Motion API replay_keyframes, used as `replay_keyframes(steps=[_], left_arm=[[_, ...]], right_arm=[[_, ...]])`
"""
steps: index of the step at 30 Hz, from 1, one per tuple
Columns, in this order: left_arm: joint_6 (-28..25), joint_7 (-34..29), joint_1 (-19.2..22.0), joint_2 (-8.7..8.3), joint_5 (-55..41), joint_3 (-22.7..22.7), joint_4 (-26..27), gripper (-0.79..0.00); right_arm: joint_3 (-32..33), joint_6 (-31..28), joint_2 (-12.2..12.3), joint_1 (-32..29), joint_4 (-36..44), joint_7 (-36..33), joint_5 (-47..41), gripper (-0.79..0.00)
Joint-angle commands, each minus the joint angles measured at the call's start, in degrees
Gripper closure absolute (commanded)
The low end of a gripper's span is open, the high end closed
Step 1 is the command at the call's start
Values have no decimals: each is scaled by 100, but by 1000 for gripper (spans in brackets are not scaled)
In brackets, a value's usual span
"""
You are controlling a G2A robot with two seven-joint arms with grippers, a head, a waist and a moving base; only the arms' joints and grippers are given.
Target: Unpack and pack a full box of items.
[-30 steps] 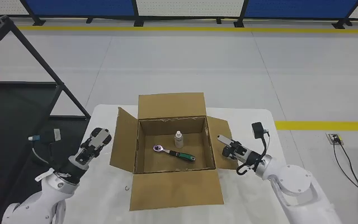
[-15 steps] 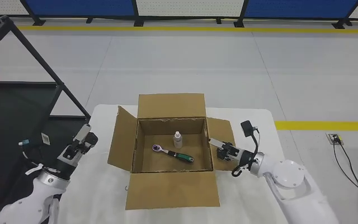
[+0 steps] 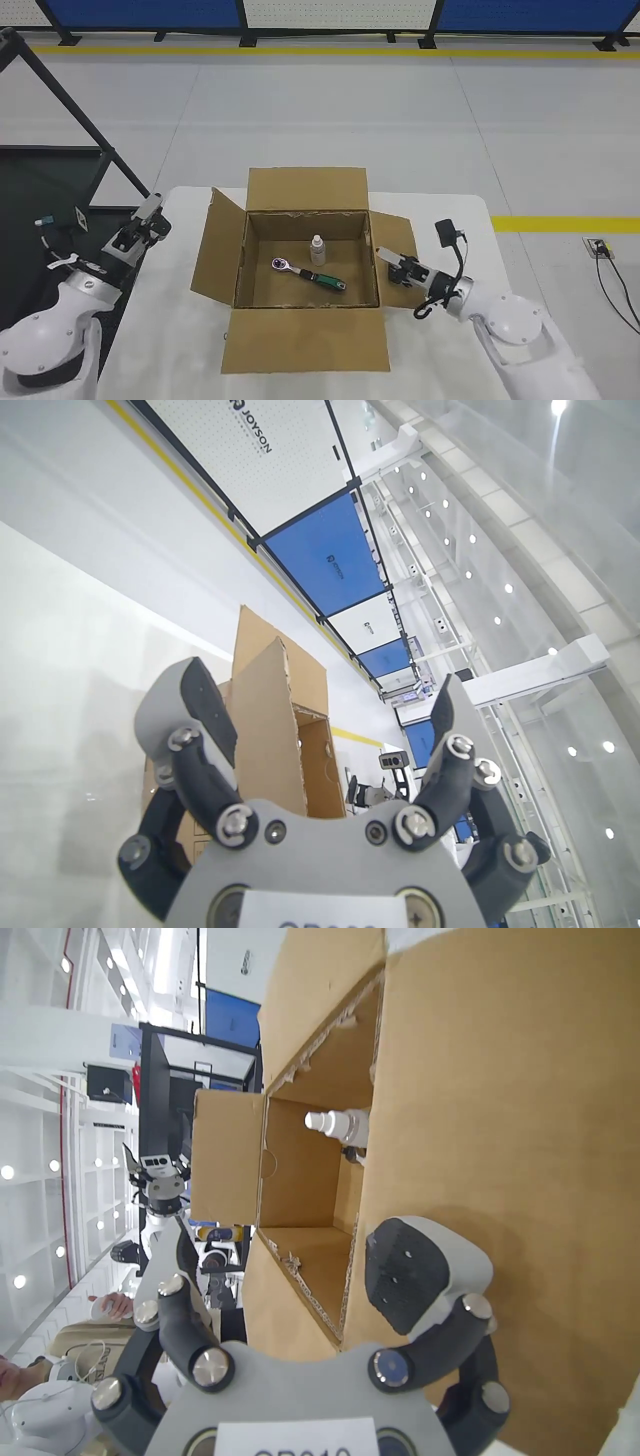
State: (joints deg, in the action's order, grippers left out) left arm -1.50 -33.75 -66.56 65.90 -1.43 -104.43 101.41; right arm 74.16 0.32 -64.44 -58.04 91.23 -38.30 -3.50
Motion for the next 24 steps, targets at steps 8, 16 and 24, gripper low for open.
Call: replay_keyframes(steps=[8,16,24], left_arm=[[167,-59,51,-49,290,212,-127,-785],[157,-34,120,-81,228,288,-136,-785],[140,-29,176,-116,174,333,-145,-785]], right_arm=[[-317,573,-47,190,-82,415,585,-785],[-519,542,-73,293,-201,176,690,-785],[-468,269,-55,183,-155,-139,570,-785]])
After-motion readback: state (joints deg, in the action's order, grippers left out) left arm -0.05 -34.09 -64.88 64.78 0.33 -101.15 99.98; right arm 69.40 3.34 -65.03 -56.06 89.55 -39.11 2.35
